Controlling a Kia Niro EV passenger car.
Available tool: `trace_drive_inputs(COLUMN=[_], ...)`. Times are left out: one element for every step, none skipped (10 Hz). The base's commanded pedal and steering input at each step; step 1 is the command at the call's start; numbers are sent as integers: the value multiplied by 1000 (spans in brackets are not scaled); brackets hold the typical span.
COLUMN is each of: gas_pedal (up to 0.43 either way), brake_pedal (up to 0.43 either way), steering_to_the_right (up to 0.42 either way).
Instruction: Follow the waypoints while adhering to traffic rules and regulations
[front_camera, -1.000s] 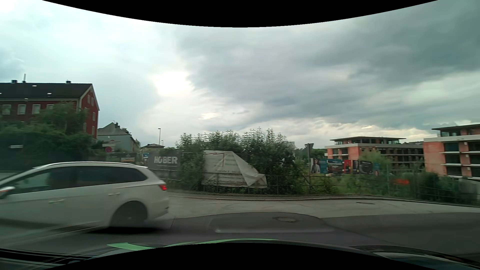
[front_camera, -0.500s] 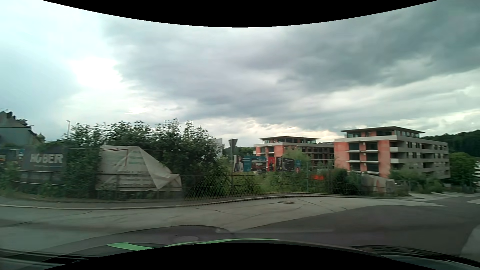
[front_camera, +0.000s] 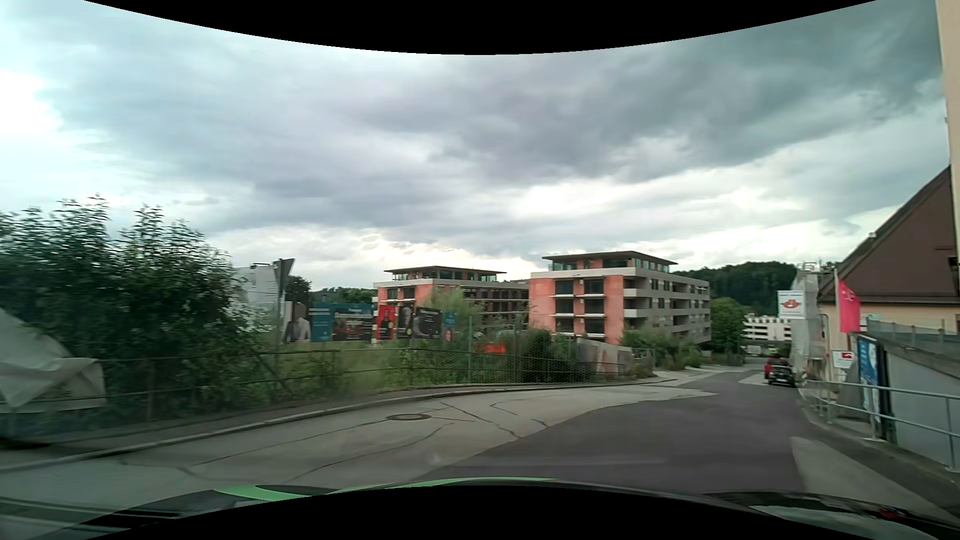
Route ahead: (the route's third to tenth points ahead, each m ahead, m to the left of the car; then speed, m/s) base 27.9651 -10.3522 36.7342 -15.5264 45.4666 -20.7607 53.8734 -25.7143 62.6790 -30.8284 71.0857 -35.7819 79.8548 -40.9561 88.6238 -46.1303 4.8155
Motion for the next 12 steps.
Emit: trace_drive_inputs(gas_pedal=[189, 189, 189, 169, 157, 138, 130, 130, 130, 130, 130, 130], brake_pedal=[0, 0, 0, 0, 0, 0, 0, 0, 0, 0, 0, 0], steering_to_the_right=[429, 384, 334, 291, 264, 240, 223, 195, 167, 144, 121, 103])
